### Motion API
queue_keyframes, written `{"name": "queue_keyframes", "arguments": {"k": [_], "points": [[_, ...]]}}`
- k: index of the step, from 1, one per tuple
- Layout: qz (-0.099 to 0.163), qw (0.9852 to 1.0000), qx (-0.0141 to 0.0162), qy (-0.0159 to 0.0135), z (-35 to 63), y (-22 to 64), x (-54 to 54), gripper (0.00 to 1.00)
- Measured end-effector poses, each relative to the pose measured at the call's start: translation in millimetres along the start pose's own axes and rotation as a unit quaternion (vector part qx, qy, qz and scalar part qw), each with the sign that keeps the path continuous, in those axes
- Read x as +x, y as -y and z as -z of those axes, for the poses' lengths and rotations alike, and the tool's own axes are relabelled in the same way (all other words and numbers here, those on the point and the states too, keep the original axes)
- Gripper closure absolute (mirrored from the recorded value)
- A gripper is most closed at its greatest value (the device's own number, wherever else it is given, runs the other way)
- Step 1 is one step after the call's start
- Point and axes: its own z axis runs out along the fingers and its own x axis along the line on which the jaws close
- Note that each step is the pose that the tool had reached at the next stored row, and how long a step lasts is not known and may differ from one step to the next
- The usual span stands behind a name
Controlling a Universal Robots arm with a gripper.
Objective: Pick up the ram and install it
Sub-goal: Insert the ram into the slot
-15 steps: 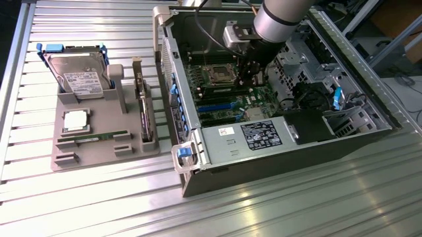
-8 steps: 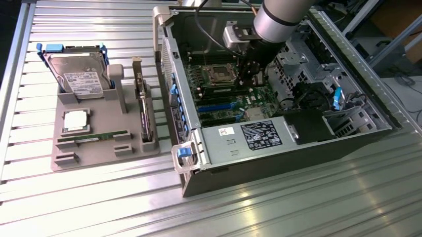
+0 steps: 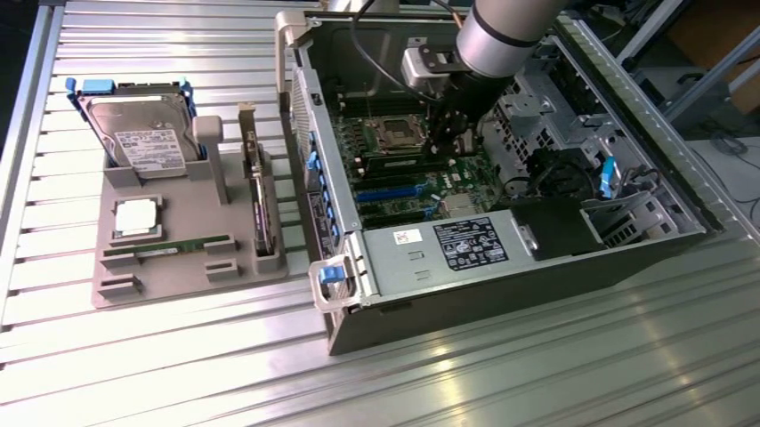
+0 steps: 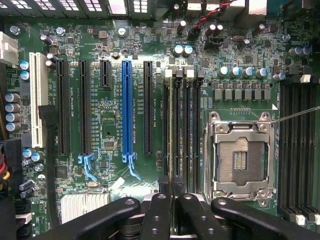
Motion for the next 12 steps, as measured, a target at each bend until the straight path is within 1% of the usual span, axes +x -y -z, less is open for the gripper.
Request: {"name": "queue_keyframes", "arguments": {"k": [12], "points": [[0.000, 1.0000, 0.0000, 0.0000, -0.7, -0.3, 0.0, 0.88]]}}
